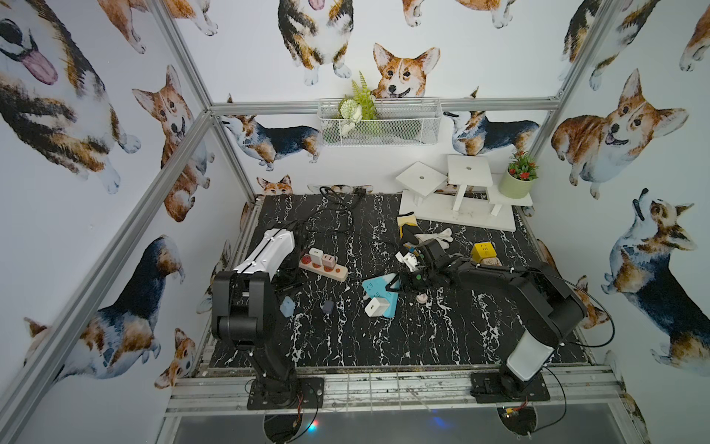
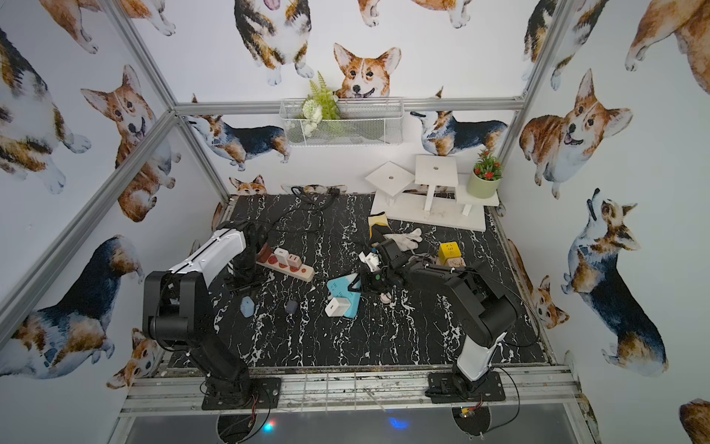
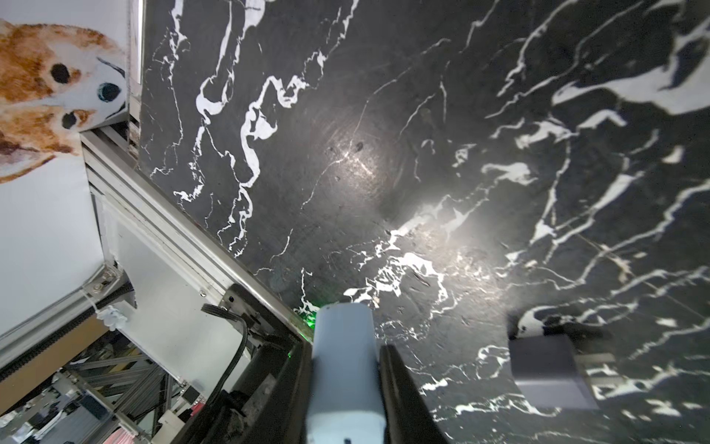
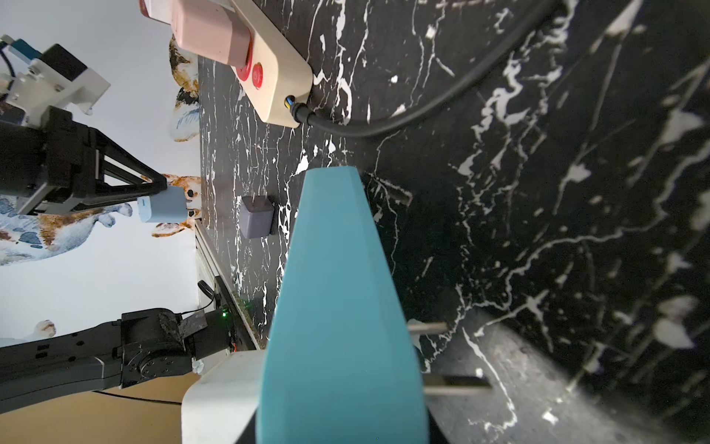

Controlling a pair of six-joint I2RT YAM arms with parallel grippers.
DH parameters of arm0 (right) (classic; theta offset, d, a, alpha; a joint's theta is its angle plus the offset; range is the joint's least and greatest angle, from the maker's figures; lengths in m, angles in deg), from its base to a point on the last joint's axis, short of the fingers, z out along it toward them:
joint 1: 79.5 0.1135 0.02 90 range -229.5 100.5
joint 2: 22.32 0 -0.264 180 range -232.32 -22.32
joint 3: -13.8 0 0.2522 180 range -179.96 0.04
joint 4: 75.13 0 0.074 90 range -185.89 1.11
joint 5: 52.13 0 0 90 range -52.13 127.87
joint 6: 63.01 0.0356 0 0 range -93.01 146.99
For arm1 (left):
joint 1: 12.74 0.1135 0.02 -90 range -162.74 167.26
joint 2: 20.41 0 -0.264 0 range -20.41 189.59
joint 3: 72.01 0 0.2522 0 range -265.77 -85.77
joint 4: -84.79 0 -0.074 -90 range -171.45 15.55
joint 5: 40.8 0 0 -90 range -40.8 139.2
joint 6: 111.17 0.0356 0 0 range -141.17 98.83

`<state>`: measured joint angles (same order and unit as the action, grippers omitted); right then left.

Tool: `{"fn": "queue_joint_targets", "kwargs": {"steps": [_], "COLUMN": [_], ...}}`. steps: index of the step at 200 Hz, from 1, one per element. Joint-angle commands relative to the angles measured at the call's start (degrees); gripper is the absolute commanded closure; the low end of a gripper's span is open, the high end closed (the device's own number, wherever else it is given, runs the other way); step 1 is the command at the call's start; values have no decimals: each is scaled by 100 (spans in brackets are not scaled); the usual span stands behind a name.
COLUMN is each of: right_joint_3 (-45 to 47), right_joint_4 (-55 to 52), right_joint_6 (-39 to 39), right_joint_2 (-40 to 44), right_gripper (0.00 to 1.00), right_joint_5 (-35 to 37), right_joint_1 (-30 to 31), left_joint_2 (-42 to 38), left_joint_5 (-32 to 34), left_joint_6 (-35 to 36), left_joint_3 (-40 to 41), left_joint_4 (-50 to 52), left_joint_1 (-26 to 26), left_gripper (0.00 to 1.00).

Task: Pull the plug off the socket
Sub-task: Place the plug at the center of the board.

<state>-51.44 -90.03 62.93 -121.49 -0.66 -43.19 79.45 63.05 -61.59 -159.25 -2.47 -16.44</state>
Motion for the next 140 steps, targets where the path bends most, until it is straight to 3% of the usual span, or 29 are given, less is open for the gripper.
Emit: {"fn": "queue_joint_targets", "kwargs": {"steps": [1, 54, 84, 140], "right_joint_3": [34, 17, -14, -9], "right_joint_4": [-1095, -1135, -1196, -1196], "right_joint_6": [75, 52, 1, -17], "right_joint_2": [-98, -58, -75, -10], "right_gripper": [100, 100, 100, 100], "right_joint_5": [666, 681, 653, 646], "right_joint_1": [-2, -2, -2, -2], "left_joint_2": [172, 377, 455, 438], "left_joint_5": [-44, -616, -777, -746], "left_joint_6": [197, 26, 35, 43], "left_joint_3": [120, 346, 345, 131], "left_joint_4": [-208, -705, -768, -631], "left_joint_1": [33, 28, 28, 28], "left_gripper": [100, 89, 65, 52]}}
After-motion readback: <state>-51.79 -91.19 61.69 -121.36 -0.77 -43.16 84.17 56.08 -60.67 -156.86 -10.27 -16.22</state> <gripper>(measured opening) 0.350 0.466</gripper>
